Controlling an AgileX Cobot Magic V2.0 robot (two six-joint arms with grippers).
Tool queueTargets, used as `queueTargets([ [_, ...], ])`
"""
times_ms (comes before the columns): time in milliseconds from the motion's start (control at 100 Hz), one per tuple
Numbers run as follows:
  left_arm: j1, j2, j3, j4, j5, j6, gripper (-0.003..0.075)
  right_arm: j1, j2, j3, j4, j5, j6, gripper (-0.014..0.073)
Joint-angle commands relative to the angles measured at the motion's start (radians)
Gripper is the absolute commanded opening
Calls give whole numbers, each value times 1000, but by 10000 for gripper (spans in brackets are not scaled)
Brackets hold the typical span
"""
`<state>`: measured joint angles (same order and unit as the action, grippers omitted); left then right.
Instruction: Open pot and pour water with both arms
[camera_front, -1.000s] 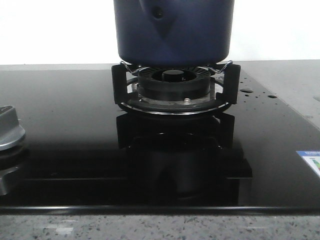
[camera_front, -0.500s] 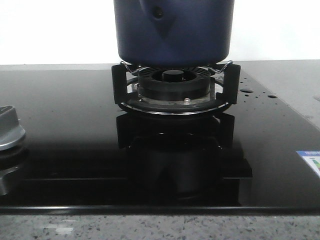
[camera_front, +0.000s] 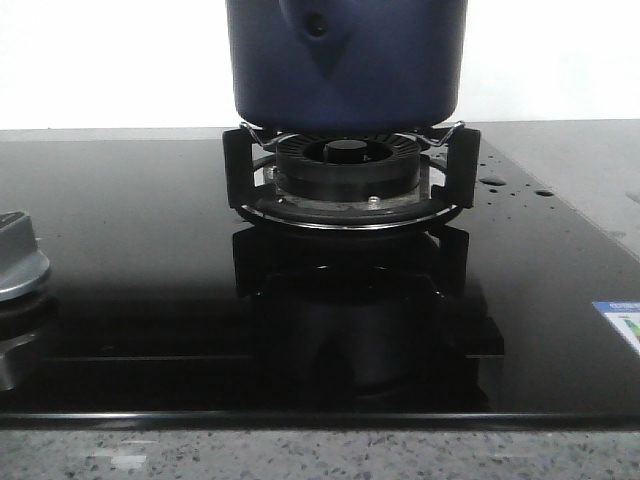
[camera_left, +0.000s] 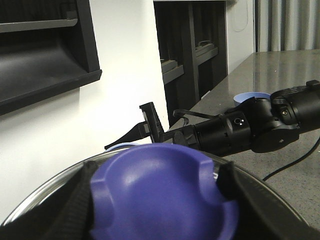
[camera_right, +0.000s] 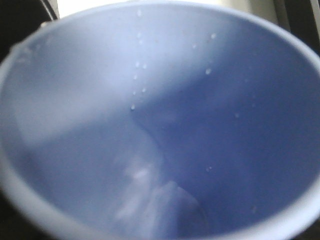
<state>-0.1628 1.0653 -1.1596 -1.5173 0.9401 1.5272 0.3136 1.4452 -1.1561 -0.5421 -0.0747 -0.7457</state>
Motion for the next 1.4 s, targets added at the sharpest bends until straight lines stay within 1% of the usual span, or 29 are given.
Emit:
queueTargets([
  [0,2,-22,-31,-100,-11,-12,195,-3,-27,-45,-3,-91,-3,216],
  [70,2,-22,-31,-100,-11,-12,195,-3,-23,-46,-29,-100,-3,216],
  [220,2,-22,-31,-100,-11,-12,195,-3,-21,-46,-134,-106,-3,216],
  [380,2,-22,-31,-98,-11,-12,195,-3,-21,-64,-188,-106,-3,216],
  [480,2,-22,-31,-86,-11,-12,195,-3,-19,-81,-244,-106,-5,216],
  [540,2,-22,-31,-81,-11,-12,195,-3,-18,-92,-265,-86,-35,216],
  [630,2,-22,-31,-79,-11,-12,195,-3,-10,-116,-303,-57,-37,216],
  [800,2,-22,-31,-78,-11,-12,195,-3,9,-166,-413,3,-37,216],
  [1040,2,-22,-31,-77,-11,-12,195,-5,9,-193,-579,62,-37,216],
  [1390,2,-22,-31,-77,-11,-12,195,-3,9,-270,-669,75,-37,216],
])
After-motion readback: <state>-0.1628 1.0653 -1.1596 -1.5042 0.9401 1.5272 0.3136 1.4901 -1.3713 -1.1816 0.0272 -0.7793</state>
